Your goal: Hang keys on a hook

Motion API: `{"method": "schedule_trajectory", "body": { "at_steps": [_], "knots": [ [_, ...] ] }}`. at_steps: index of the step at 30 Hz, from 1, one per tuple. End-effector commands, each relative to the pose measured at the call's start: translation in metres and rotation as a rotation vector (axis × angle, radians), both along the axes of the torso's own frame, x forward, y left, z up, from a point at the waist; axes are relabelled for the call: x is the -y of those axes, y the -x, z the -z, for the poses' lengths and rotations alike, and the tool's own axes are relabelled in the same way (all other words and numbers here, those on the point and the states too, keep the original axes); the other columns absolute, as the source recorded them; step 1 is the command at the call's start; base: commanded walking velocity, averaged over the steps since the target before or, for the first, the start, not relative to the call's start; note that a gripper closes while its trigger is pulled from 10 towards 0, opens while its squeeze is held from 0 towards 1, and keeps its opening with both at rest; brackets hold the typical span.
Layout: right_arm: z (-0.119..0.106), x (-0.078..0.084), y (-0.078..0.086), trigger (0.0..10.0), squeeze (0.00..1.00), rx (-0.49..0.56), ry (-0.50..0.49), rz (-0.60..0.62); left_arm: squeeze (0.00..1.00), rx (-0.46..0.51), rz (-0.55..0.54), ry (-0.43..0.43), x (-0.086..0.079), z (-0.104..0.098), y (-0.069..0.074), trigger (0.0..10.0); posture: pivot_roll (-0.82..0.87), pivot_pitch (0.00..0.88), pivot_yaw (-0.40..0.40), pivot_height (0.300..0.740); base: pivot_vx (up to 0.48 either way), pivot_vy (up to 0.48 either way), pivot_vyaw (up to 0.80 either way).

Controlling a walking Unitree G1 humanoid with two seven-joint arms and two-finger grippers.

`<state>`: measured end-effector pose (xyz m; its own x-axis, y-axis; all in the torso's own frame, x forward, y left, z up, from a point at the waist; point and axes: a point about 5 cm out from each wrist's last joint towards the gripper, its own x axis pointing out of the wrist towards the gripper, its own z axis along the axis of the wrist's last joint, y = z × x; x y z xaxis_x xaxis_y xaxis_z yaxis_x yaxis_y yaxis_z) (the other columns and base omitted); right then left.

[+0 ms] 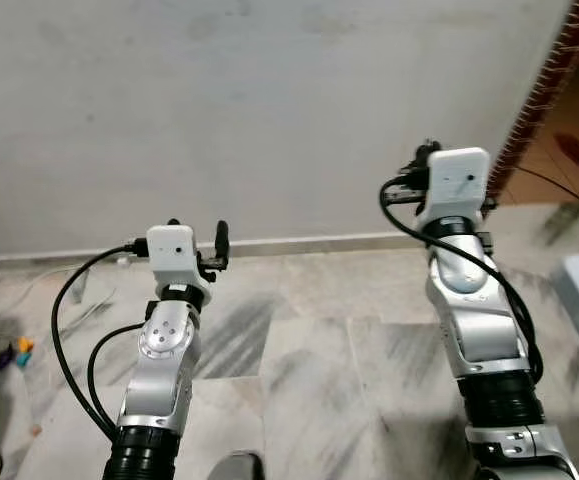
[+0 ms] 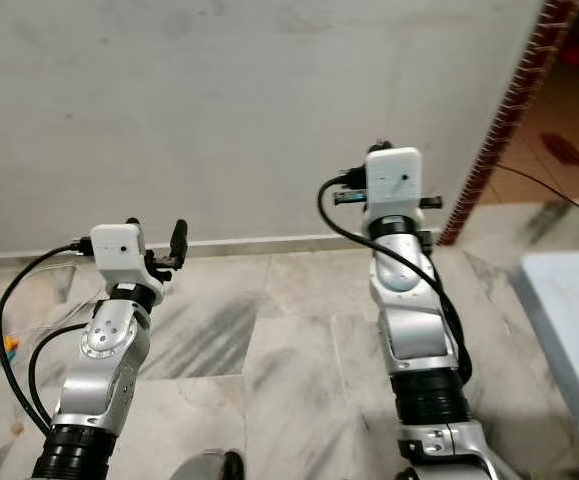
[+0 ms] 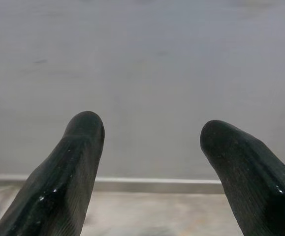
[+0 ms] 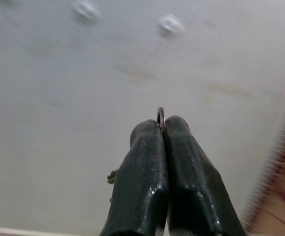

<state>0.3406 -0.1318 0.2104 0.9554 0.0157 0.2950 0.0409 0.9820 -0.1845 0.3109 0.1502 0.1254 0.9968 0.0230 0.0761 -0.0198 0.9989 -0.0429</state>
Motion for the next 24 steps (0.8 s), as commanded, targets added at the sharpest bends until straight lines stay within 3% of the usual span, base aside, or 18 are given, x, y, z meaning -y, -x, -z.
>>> {"method": "schedule_trajectory", "body": {
  "at_steps": [1,10,24],
  "knots": [
    [-0.006,0.003,0.0015,10.0,0.0,0.021,0.007,0.001,0.0,0.0,0.0,0.002,0.002,0.0009,0.0005,10.0,-0.01,0.121,0.039,0.74,0.0,0.0,0.8],
    [-0.0107,0.0004,0.0025,10.0,0.0,0.047,-0.02,-0.033,0.0,0.008,0.02,-0.005,0.0054,0.0,-0.0001,10.0,-0.01,0.123,0.037,0.74,0.0,0.0,0.76],
    [-0.0119,-0.0035,0.0036,10.0,0.0,0.053,-0.04,-0.063,0.0,0.017,0.071,0.024,0.0092,-0.0009,0.0009,10.0,-0.02,0.12,0.038,0.74,0.0,0.0,0.0]
  ]
}}
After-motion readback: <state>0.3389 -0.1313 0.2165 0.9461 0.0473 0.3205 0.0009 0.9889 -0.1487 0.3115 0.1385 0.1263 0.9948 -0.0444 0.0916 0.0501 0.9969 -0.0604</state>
